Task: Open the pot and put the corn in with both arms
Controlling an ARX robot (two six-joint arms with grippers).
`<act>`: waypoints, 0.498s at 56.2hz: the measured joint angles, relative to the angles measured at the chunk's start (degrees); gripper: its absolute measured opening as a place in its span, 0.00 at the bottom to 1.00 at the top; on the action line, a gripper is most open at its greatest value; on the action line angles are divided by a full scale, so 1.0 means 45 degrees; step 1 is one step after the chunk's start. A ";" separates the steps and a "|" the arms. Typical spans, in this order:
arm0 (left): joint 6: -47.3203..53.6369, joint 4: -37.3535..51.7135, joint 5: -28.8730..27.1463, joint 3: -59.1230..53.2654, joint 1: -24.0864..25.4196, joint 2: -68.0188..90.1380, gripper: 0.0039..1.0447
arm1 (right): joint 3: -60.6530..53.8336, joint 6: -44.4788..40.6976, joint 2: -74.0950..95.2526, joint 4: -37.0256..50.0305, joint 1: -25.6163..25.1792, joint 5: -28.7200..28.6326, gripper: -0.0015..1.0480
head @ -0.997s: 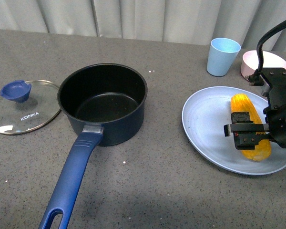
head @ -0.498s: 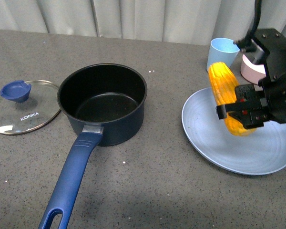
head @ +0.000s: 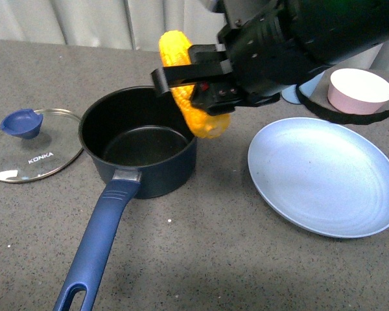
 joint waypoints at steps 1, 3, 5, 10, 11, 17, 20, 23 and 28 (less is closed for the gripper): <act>0.0000 0.0000 0.0000 0.0000 0.0000 0.0000 0.94 | 0.0058 0.0063 0.0102 0.0000 0.0117 0.0015 0.14; -0.0005 0.0000 0.0000 0.0000 0.0000 0.0000 0.94 | 0.0131 0.0131 0.0262 0.0000 0.0282 0.0073 0.14; 0.0000 0.0000 0.0000 0.0000 0.0000 0.0000 0.94 | 0.0185 0.0248 0.0408 0.0005 0.0437 0.0087 0.13; 0.0000 0.0000 0.0000 0.0000 0.0000 0.0000 0.94 | 0.0350 0.0403 0.0787 0.0121 0.0806 0.0170 0.13; -0.0005 0.0000 0.0000 0.0000 0.0000 0.0000 0.94 | 0.0369 0.0423 0.0840 0.0141 0.0845 0.0189 0.13; -0.0005 0.0000 0.0000 0.0000 0.0000 0.0000 0.94 | 0.0680 0.0593 0.1239 0.0151 0.1083 0.0214 0.13; -0.0005 0.0000 0.0000 0.0000 0.0000 0.0000 0.94 | 0.0928 0.0670 0.1462 0.0151 0.1161 0.0301 0.13; 0.0000 0.0000 0.0000 0.0000 0.0000 0.0000 0.94 | 0.1132 0.0806 0.1627 0.0146 0.1195 0.0301 0.13; 0.0000 0.0000 0.0000 0.0000 0.0000 0.0000 0.94 | 0.1559 0.0967 0.1938 0.0073 0.1243 0.0330 0.13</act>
